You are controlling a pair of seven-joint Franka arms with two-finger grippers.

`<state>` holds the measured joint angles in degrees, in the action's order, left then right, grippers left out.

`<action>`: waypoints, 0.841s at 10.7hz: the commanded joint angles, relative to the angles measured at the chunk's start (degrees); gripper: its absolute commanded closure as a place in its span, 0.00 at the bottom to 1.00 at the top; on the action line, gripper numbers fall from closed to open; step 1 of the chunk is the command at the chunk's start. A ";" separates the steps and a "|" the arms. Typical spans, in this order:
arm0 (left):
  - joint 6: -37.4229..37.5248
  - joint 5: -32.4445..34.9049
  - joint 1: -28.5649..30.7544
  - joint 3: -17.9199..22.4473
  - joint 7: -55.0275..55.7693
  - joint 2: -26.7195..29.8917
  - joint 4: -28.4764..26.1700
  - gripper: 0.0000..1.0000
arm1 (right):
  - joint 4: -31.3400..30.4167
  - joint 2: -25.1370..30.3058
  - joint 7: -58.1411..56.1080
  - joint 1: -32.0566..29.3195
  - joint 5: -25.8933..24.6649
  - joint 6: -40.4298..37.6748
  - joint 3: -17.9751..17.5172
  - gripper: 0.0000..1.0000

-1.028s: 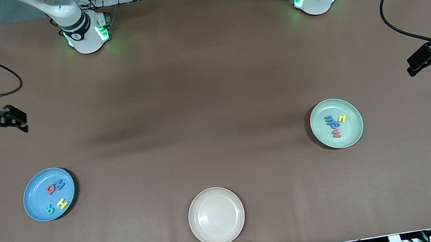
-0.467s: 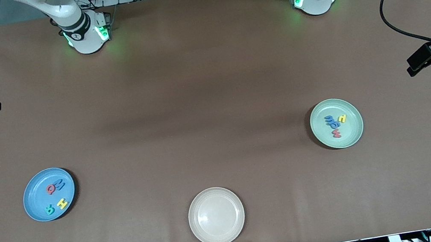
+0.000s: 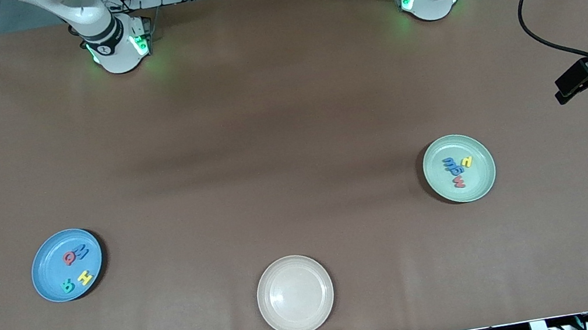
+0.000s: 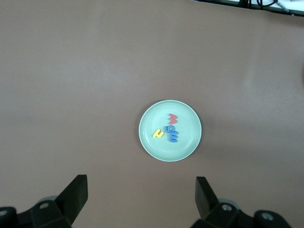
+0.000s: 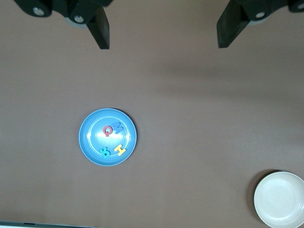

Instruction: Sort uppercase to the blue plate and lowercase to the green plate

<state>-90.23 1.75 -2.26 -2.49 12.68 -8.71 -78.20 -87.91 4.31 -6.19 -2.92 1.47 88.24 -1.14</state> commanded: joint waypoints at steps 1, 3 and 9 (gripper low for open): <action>0.32 -1.58 -0.38 0.65 -0.11 0.89 -0.55 0.00 | 1.60 -0.71 1.27 0.02 0.28 -1.23 0.26 0.00; 0.32 -1.58 -0.47 0.65 -0.11 0.89 -0.55 0.00 | 1.52 -0.80 1.27 -0.15 0.28 -1.14 0.26 0.00; 0.32 -1.49 -0.12 0.65 -0.11 0.54 -0.55 0.00 | 1.43 -0.80 1.27 -1.30 0.46 -3.33 0.18 0.00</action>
<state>-90.23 1.75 -2.26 -2.49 12.68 -8.71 -78.22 -87.91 4.13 -5.74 -3.71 1.46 86.54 -0.59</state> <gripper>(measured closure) 0.000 0.000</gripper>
